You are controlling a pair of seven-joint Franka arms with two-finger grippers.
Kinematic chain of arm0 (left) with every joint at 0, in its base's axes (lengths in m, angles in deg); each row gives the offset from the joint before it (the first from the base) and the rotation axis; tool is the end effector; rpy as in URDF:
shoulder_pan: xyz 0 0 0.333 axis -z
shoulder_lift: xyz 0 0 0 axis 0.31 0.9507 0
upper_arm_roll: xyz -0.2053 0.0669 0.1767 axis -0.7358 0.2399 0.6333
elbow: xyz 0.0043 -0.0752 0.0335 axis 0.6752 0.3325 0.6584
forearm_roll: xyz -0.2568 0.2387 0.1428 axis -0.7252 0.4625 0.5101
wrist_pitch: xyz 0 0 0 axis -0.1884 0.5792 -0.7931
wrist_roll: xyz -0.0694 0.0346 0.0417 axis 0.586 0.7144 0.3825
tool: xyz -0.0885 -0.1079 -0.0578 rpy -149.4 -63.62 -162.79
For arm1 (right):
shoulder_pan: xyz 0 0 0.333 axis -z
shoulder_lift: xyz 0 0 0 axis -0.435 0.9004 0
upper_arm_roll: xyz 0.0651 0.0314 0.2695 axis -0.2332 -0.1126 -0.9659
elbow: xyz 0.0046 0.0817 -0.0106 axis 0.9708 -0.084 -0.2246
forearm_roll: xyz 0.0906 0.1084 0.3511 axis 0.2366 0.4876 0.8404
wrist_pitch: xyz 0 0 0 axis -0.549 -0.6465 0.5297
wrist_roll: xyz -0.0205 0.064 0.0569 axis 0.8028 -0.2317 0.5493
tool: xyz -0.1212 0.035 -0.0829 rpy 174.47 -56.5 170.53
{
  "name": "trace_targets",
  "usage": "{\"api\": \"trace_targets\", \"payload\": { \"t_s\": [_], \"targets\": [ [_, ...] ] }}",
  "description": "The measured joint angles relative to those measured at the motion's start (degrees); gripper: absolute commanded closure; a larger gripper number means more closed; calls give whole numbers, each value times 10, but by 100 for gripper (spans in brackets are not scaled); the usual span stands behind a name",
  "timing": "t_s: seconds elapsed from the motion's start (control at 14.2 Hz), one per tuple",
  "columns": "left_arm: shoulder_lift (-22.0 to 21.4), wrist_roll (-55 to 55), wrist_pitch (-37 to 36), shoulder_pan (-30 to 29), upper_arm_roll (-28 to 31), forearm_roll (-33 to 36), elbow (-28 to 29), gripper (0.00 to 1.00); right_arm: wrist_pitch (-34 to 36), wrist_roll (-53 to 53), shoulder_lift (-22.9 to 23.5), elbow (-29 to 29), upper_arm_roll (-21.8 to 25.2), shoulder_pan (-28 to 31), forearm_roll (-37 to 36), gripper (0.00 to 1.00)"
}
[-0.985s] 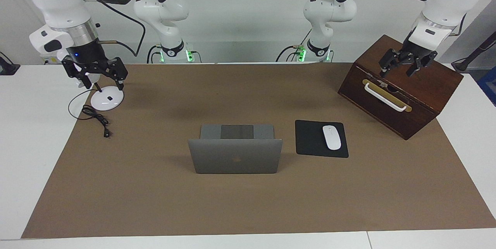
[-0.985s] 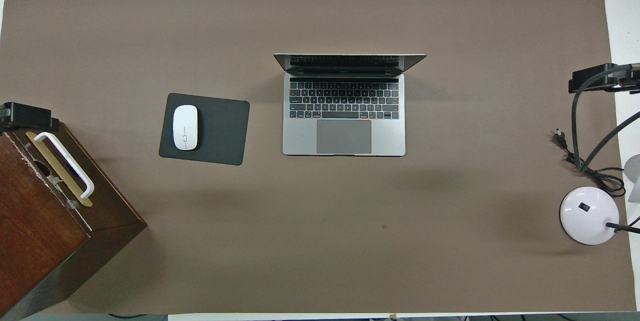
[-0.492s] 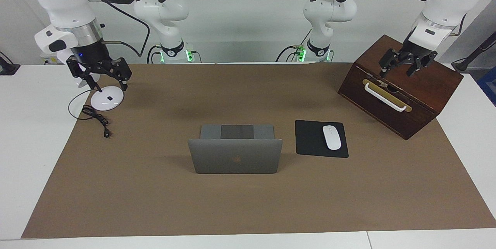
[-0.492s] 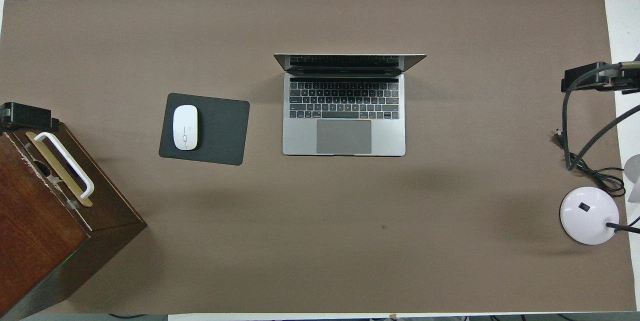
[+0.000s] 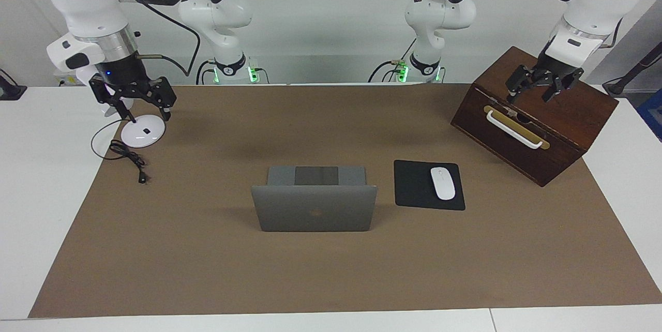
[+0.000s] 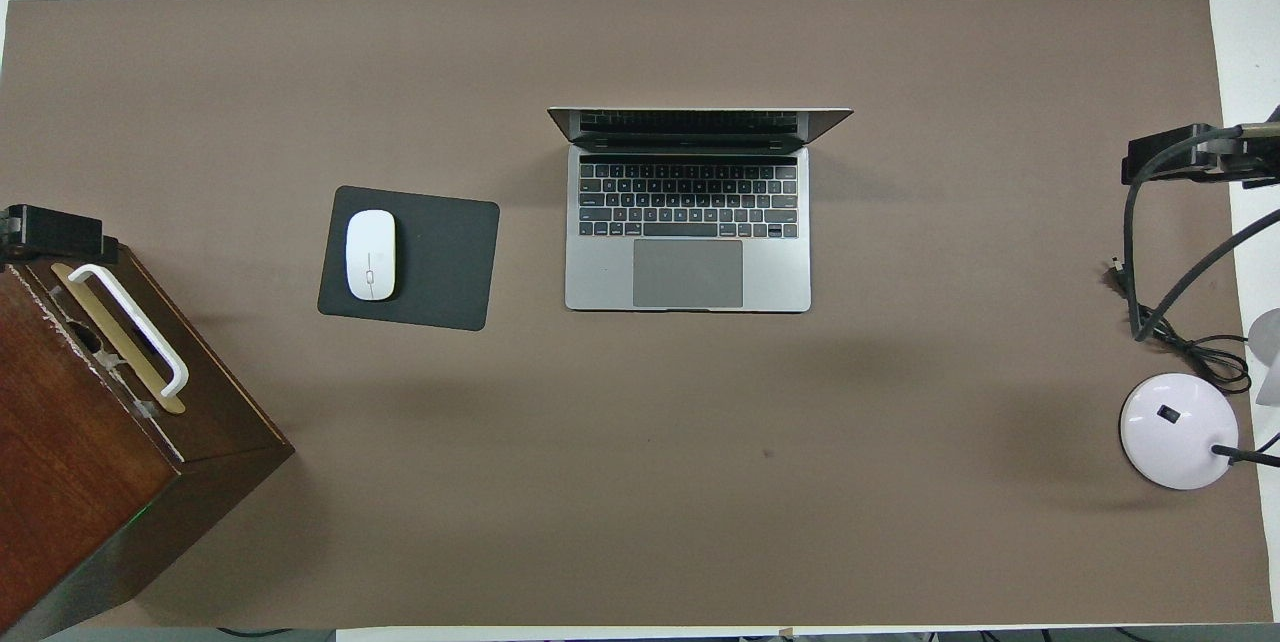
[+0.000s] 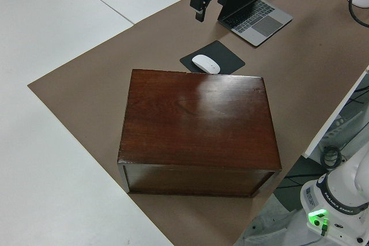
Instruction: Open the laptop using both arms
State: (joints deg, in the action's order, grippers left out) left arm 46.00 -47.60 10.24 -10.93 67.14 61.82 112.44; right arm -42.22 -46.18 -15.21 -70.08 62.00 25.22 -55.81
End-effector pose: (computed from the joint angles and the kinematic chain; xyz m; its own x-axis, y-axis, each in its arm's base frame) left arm 0.5242 0.0152 0.5309 0.9996 -0.0151 0.0242 -0.0158 -0.9995 0.0289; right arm 0.5598 -0.0186 0.5383 0.9899 -0.0707 0.1229 -0.0758 -0.9964 0.0368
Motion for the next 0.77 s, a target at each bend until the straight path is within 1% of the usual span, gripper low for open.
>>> {"api": "trace_targets", "payload": {
  "t_s": [0.77],
  "targets": [
    [0,0,0,0,0,0,0,0,-1,0,0,-2,0,0,5,0]
  ]
}}
